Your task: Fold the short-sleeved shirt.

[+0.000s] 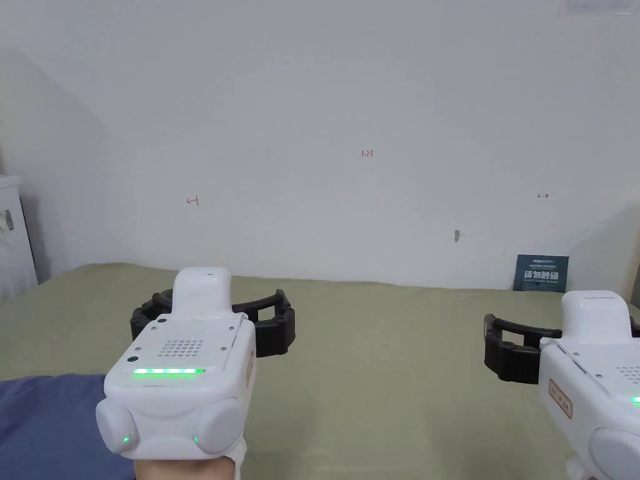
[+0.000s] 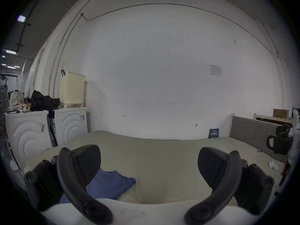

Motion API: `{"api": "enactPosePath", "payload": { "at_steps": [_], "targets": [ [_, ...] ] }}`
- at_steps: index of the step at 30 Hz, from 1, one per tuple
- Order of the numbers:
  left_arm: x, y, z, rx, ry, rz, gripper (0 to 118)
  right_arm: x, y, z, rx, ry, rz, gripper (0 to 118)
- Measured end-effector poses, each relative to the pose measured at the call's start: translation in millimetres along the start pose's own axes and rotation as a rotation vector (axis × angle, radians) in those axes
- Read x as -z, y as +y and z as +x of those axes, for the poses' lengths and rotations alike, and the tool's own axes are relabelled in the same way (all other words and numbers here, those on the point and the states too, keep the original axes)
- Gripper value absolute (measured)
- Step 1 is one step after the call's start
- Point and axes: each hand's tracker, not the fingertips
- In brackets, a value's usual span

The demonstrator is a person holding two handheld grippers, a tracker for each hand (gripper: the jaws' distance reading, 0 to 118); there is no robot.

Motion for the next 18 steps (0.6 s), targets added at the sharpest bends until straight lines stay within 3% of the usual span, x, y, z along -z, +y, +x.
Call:
{"api": "enactPosePath", "payload": {
  "at_steps": [3, 4, 5, 6, 7, 9, 11, 14, 18],
  "targets": [
    [-3, -3, 4, 0.112, -0.003, -0.016, 116, -4, -4, -6, -0.028, 0.0, -0.005, 107],
    [-6, -6, 6, 0.127, -0.006, 0.011, 99, -6, -5, -7, -0.046, 0.006, 0.005, 75],
    [-8, -8, 8, 0.151, 0.022, 0.03, 58, -6, -7, -10, -0.081, -0.003, 0.006, 33],
    [-6, -10, 11, 0.196, 0.105, -0.005, 1, -4, -10, -15, -0.12, -0.019, -0.006, 0],
    [-8, -10, 10, 0.185, 0.131, 0.012, 0, -8, -9, -17, -0.097, -0.016, -0.003, 0],
    [-12, -10, -2, 0.1, 0.014, 0.013, 0, -7, -8, -18, -0.064, 0.055, -0.03, 0],
    [-12, -8, -6, 0.125, 0.081, 0.006, 0, -4, -3, -29, -0.096, 0.037, -0.032, 0],
    [-19, -3, -28, 0.117, 0.096, 0.003, 0, 5, 6, -46, -0.042, 0.115, -0.035, 0],
    [-42, 8, -88, 0.059, 0.238, -0.004, 0, 15, 21, -100, 0.0, 0.242, -0.017, 0]
  ]
}}
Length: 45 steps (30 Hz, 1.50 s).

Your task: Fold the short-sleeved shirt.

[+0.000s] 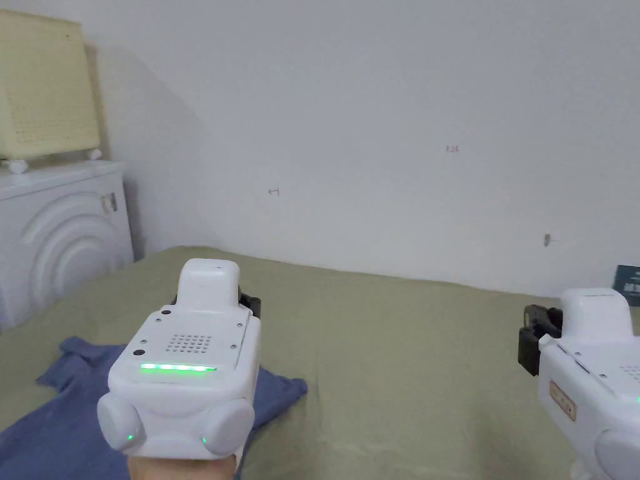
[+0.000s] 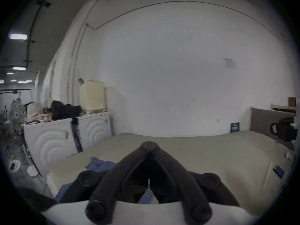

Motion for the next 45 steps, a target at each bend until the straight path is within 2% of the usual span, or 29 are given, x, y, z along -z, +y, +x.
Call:
{"api": "enactPosePath", "payload": {
  "at_steps": [6, 10, 13, 16, 18, 24, 28, 31, 32, 33, 35, 36, 37, 39, 45],
  "targets": [
    [-31, -6, -109, -0.056, 0.237, -0.073, 0, 29, 9, -98, 0.019, 0.225, 0.007, 0],
    [-56, -20, -155, -0.084, 0.339, -0.116, 0, 41, 2, -156, 0.023, 0.354, -0.016, 0],
    [-69, -30, -176, -0.091, 0.366, -0.128, 0, 46, -4, -186, 0.014, 0.428, -0.041, 0],
    [-72, -37, -188, -0.104, 0.385, -0.142, 0, 49, -10, -202, -0.006, 0.453, -0.046, 0],
    [-69, -41, -191, -0.104, 0.381, -0.151, 0, 51, -13, -203, -0.007, 0.461, -0.053, 0],
    [-27, -62, -176, -0.033, 0.222, -0.243, 0, 72, -28, -178, -0.031, 0.45, -0.068, 0],
    [62, -70, -168, 0.003, 0.068, -0.406, 0, 91, -43, -149, -0.077, 0.409, -0.11, 0],
    [150, -75, -160, 0.059, -0.058, -0.583, 0, 98, -54, -124, -0.089, 0.376, -0.135, 0],
    [182, -78, -155, 0.056, -0.151, -0.69, 0, 101, -59, -115, -0.097, 0.358, -0.147, 0],
    [207, -83, -150, 0.066, -0.217, -0.766, 8, 103, -63, -107, -0.1, 0.343, -0.158, 0],
    [256, -100, -139, 0.053, -0.332, -0.9, 91, 108, -76, -88, -0.099, 0.32, -0.195, 0],
    [274, -109, -132, 0.03, -0.356, -0.969, 116, 110, -81, -81, -0.103, 0.321, -0.22, 0],
    [291, -121, -124, 0.015, -0.377, -1.054, 118, 112, -88, -72, -0.108, 0.323, -0.241, 0],
    [313, -139, -113, -0.025, -0.426, -1.073, 118, 112, -99, -61, -0.109, 0.306, -0.283, 0],
    [338, -200, -86, 0.015, -0.326, -1.199, 118, 109, -133, -38, -0.07, 0.301, -0.369, 0]
  ]
}}
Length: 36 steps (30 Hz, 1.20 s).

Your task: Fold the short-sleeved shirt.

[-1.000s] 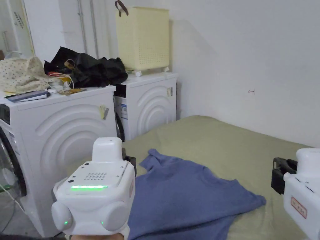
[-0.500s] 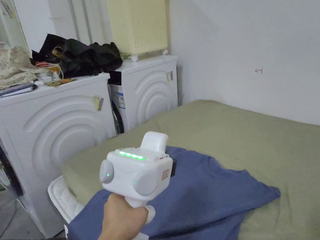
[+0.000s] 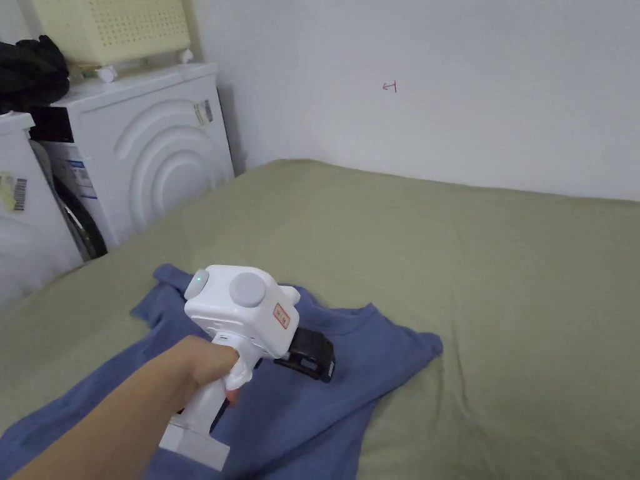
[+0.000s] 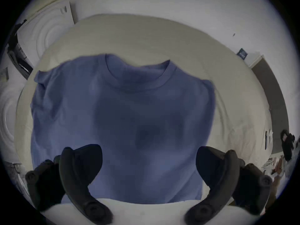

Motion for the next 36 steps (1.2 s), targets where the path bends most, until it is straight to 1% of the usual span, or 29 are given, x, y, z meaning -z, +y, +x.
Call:
{"api": "enactPosePath", "payload": {
  "at_steps": [3, 5, 7, 8, 9, 10, 11, 12, 13, 14, 16, 17, 19, 21, 22, 23, 24, 26, 28, 31, 32, 34, 36],
  "targets": [
    [19, -12, 1, -0.015, -0.03, -0.049, 118, -1, -12, 2, 0.01, 0.0, -0.008, 0],
    [32, -20, 4, -0.011, -0.011, -0.122, 117, 0, -15, 3, 0.032, 0.007, -0.011, 0],
    [32, -24, 6, 0.026, 0.032, -0.049, 115, -1, -16, 2, 0.044, 0.006, -0.011, 0],
    [30, -23, 8, 0.004, 0.055, -0.046, 110, -4, -17, 2, 0.047, 0.004, -0.007, 0],
    [26, -21, 9, 0.002, 0.093, -0.04, 94, -6, -17, 2, 0.049, 0.004, -0.003, 0],
    [17, -18, 8, 0.023, 0.099, -0.006, 63, -9, -18, 3, 0.055, 0.003, 0.004, 0],
    [7, -15, 5, 0.019, 0.057, 0.032, 18, -12, -18, 3, 0.057, -0.004, 0.01, 0],
    [3, -11, 4, 0.006, 0.044, 0.05, 5, -15, -19, 5, 0.061, -0.005, 0.013, 0],
    [-3, -9, 1, -0.018, 0.058, 0.067, 5, -19, -19, 8, 0.07, -0.004, 0.016, 0],
    [-8, -7, 0, -0.043, 0.017, 0.073, 5, -24, -20, 12, 0.085, -0.014, 0.018, 0],
    [-22, -1, 5, -0.055, 0.02, 0.12, 5, -38, -20, 22, 0.124, -0.043, 0.025, 0],
    [-31, 3, 11, -0.044, -0.013, 0.15, 5, -47, -18, 28, 0.133, -0.056, 0.03, 0],
    [-54, 6, 36, -0.032, -0.052, 0.225, 5, -65, -16, 40, 0.135, -0.093, 0.038, 0],
    [-74, 13, 69, 0.017, -0.125, 0.287, 5, -84, -12, 51, 0.113, -0.146, 0.047, 0],
    [-82, 18, 87, 0.067, -0.181, 0.294, 5, -92, -11, 56, 0.107, -0.161, 0.048, 0],
    [-91, 23, 112, 0.118, -0.206, 0.333, 5, -100, -10, 61, 0.104, -0.177, 0.048, 0],
    [-96, 27, 136, 0.16, -0.243, 0.327, 5, -108, -10, 66, 0.108, -0.194, 0.045, 0],
    [-105, 33, 196, 0.283, -0.274, 0.339, 5, -131, -9, 77, 0.128, -0.233, 0.042, 0],
    [-108, 34, 253, 0.366, -0.361, 0.354, 5, -156, -11, 87, 0.137, -0.28, 0.053, 0],
    [-101, 33, 342, 0.47, -0.491, 0.306, 5, -192, -18, 104, 0.138, -0.377, 0.038, 0],
    [-97, 28, 376, 0.539, -0.512, 0.29, 5, -204, -21, 110, 0.147, -0.418, 0.029, 0],
    [-87, 12, 435, 0.648, -0.576, 0.253, 5, -227, -28, 123, 0.181, -0.469, 0.02, 0],
    [-71, -6, 486, 0.731, -0.665, 0.197, 5, -248, -37, 133, 0.203, -0.527, 0.018, 0]
  ]
}}
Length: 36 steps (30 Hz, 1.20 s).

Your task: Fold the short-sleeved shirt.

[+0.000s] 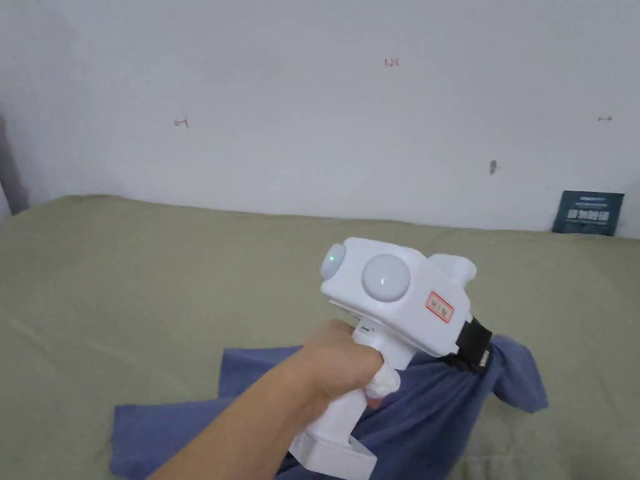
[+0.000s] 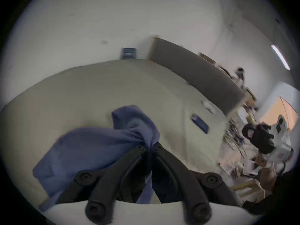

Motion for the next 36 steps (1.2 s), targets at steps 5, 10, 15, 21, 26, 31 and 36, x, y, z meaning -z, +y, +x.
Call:
{"api": "enactPosePath", "payload": {
  "at_steps": [5, 10, 15, 21, 26, 31, 36],
  "targets": [
    [110, -5, 67, 0.043, -0.11, -0.107, 5, -19, -15, 31, -0.009, -0.107, -0.045, 0],
    [155, -25, 88, 0.089, -0.046, -0.142, 71, -33, -27, 55, 0.051, -0.143, -0.045, 0],
    [98, -30, 50, -0.077, -0.049, -0.043, 103, -32, -30, 57, 0.076, -0.133, -0.048, 0],
    [-82, -90, 0, -0.155, 0.35, 0.247, 101, -17, -17, 31, 0.059, -0.025, -0.007, 0],
    [-200, -191, 5, -0.329, 0.659, 0.539, 71, -2, -5, 10, 0.083, 0.072, 0.057, 0],
    [-243, -277, 24, -0.436, 0.814, 0.622, 0, 13, -14, -13, 0.102, 0.127, 0.05, 0],
    [-240, -320, 16, -0.515, 0.809, 0.507, 0, 20, -31, -25, 0.104, 0.155, -0.011, 0]
  ]
}}
